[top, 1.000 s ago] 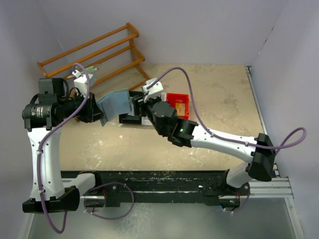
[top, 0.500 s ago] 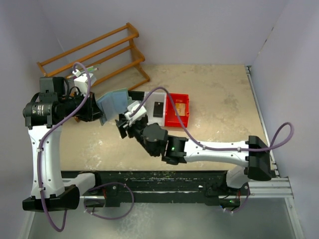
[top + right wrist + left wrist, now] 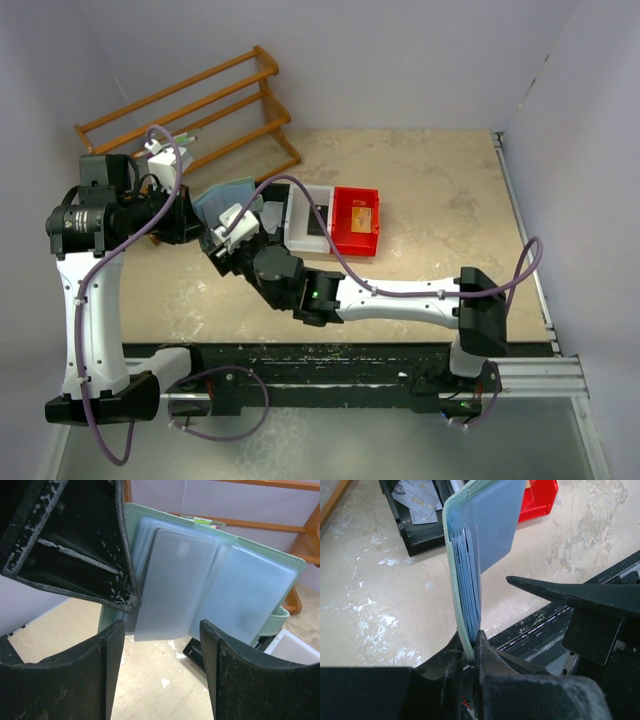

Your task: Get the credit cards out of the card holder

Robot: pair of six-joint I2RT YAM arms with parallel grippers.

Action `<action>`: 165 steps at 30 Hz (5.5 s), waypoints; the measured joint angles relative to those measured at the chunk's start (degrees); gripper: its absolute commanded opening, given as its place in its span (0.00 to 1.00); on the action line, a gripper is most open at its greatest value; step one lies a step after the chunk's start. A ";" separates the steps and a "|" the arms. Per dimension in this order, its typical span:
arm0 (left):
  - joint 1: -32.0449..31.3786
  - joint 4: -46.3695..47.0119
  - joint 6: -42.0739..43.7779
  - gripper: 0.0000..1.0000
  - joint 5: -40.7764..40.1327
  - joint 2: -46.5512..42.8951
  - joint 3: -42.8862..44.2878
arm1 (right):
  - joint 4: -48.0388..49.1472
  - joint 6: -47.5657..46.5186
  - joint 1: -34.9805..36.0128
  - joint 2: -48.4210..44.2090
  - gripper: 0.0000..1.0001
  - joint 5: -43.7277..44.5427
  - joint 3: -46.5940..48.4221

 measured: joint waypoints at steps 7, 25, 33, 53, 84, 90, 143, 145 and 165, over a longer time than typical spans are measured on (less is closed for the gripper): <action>0.00 0.00 0.11 0.00 -0.04 0.00 0.00 | -0.24 -0.09 -0.24 1.53 0.58 -0.83 1.60; 0.00 0.31 1.01 0.00 0.59 0.00 0.00 | -0.52 1.57 -1.77 -0.50 0.50 -2.97 -0.63; 0.00 -0.04 0.94 0.00 0.83 0.04 0.00 | -1.16 1.79 -3.48 -1.42 0.51 -2.16 -1.75; 0.00 -0.07 0.92 0.00 0.92 0.59 0.11 | 1.25 1.73 -2.91 -3.69 0.66 -2.14 -4.90; 0.00 -0.22 1.03 0.00 0.50 0.76 0.46 | 0.66 1.92 -2.86 -0.15 0.58 -4.04 -1.38; 0.00 -0.87 1.03 0.00 0.57 0.76 0.83 | 0.17 2.21 -3.43 -0.15 0.55 -2.71 -1.31; 0.00 1.68 8.57 0.00 -3.78 -2.54 -1.20 | -17.77 12.44 -7.23 1.33 0.60 -16.09 14.38; 0.00 1.68 8.59 0.00 -3.78 -2.67 -1.20 | -17.59 12.87 -7.23 1.57 0.59 -16.02 14.43; 0.04 1.20 8.59 0.00 -2.97 -2.56 -0.07 | -17.31 13.22 -7.17 4.22 0.47 -7.89 16.68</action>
